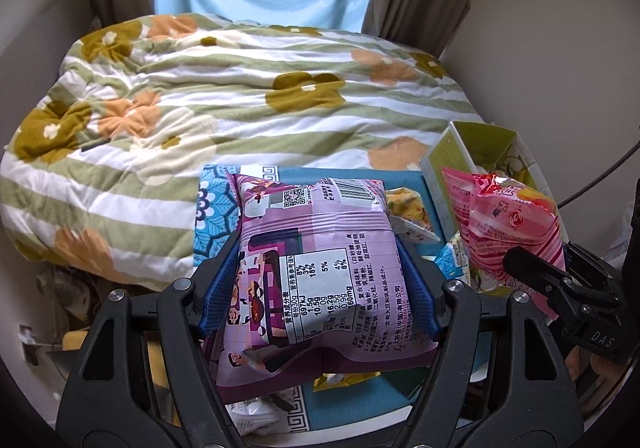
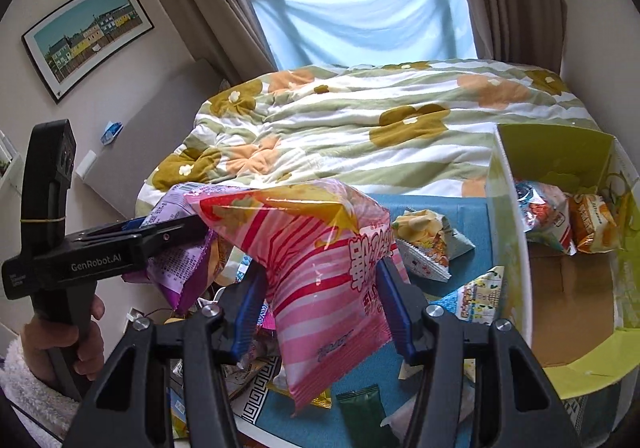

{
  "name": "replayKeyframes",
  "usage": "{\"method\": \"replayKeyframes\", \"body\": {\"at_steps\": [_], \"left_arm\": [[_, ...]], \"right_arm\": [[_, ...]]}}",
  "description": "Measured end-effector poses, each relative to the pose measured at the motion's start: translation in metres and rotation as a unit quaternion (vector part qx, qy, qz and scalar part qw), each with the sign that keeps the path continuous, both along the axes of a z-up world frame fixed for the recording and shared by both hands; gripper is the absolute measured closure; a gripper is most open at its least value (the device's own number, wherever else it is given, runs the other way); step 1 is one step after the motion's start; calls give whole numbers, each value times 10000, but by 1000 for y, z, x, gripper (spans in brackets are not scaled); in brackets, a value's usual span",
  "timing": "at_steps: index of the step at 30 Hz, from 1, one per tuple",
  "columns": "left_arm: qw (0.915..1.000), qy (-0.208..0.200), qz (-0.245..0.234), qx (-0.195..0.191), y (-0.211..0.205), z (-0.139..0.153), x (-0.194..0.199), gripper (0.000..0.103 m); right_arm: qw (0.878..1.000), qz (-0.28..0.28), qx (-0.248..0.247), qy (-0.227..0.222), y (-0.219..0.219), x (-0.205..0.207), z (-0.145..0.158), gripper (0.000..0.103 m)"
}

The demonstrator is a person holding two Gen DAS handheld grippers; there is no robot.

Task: Organize snacks
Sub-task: 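Lower both bags into the yellow box and open both tools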

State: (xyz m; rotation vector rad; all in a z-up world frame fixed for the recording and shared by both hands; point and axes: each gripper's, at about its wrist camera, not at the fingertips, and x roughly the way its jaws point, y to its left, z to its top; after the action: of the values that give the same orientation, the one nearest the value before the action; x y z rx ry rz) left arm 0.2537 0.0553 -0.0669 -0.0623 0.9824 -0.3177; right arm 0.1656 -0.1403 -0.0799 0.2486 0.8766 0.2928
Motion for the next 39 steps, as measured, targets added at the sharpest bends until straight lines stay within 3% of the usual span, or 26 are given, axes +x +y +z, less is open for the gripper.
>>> {"method": "replayKeyframes", "body": {"at_steps": [6,12,17,24,28,31,39], "left_arm": [[9988,-274,-372,-153,-63,23,-4,33],[9966,-318,-694,-296,-155,28,-6,33],[9949,-152,-955,-291,-239,11,-7,33],[9940,193,-1079,-2,-339,-36,-6,33],[9944,349,-968,230,-369,-64,-3,28],[9953,339,-783,469,-378,-78,-2,3],[9959,428,-496,626,-349,-74,-14,2]], "right_arm": [[9979,-582,-51,-271,-58,-23,28,52],[9942,-1032,-77,-283,-134,-43,38,52],[9925,-1203,-126,-191,-199,-55,38,52],[9927,-1203,-35,10,-273,-57,25,52],[9938,-1088,66,216,-301,-49,10,52],[9947,-954,145,356,-313,-43,-1,52],[9962,-610,285,558,-320,-31,-24,52]]}}
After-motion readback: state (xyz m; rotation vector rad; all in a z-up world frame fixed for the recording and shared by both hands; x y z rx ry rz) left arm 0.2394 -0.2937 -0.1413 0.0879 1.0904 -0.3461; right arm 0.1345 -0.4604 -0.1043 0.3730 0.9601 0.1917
